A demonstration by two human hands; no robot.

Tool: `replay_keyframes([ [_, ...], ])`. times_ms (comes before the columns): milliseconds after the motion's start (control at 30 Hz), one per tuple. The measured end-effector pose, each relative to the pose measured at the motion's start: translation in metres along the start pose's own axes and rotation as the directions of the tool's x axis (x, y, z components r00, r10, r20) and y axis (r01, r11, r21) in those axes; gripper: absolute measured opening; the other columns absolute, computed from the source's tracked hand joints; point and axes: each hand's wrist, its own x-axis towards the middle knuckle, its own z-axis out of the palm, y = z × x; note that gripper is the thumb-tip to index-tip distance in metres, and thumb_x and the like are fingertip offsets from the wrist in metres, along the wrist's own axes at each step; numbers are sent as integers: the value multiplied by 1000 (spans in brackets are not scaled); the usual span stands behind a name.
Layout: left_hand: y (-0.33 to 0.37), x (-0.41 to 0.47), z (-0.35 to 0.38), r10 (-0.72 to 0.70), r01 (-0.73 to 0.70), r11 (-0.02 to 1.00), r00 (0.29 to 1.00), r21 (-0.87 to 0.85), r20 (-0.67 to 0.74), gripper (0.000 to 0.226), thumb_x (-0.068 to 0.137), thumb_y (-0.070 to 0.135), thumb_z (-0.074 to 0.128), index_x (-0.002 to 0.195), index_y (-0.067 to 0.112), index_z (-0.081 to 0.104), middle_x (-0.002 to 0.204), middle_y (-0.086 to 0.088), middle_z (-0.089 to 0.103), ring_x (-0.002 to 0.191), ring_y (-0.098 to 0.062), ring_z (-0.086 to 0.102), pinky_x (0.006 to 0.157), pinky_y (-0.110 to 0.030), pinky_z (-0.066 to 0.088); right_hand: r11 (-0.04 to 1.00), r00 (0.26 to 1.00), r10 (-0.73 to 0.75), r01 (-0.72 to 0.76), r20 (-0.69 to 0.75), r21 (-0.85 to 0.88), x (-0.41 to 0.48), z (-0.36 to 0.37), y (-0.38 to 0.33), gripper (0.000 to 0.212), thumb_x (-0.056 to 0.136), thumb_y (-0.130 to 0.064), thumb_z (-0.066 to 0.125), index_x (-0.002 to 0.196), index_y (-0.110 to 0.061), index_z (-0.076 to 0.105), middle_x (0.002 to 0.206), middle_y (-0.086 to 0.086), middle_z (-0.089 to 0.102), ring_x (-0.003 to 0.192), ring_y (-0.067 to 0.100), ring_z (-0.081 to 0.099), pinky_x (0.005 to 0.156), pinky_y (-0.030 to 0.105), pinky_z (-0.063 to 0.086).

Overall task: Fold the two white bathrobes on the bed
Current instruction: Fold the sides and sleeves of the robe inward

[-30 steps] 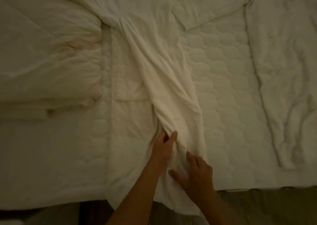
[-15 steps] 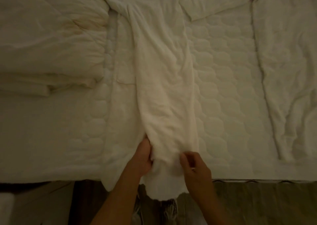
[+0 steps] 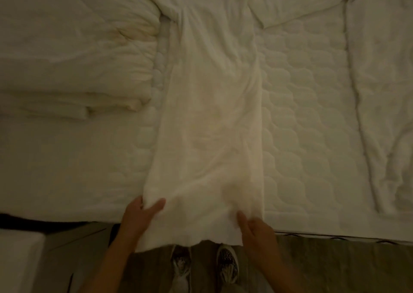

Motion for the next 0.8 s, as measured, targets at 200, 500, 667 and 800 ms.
replay_keyframes([
  [200, -35, 13, -9, 156, -156, 988, 987, 1, -40, 11, 91, 30, 70, 95, 20, 68, 88, 6, 69, 83, -17, 66, 58, -22, 45, 1000, 967, -23, 24, -253, 3, 9, 2, 16, 41, 88, -18, 72, 48, -18, 67, 67, -5, 68, 61, 11, 63, 65, 34, 55],
  [500, -54, 0, -16, 141, -153, 960, 988, -233, -67, 16, 96, 36, 63, 94, 22, 69, 89, 1, 71, 82, -19, 67, 66, -35, 55, 965, 958, 68, 7, -277, 262, -14, -7, 6, 10, 91, -24, 72, 97, -24, 64, 91, 2, 71, 78, 21, 69, 63, 37, 60],
  [667, -102, 7, -33, 72, -54, 980, 994, 190, -87, 30, 94, 35, 65, 68, 20, 62, 75, -7, 64, 86, -33, 67, 76, -38, 50, 968, 917, 213, -151, -338, 200, -36, -5, 46, 14, 90, -19, 72, 95, -32, 69, 90, 6, 73, 80, 27, 67, 79, 43, 55],
  [800, -77, 17, -26, 177, -163, 982, 967, 92, -182, 26, 86, 29, 76, 104, 14, 65, 97, -8, 65, 90, -30, 64, 76, -34, 47, 893, 875, 360, -222, -324, 391, -17, 2, 45, 25, 86, -28, 77, 99, -8, 69, 95, 10, 72, 95, 29, 68, 88, 40, 50],
])
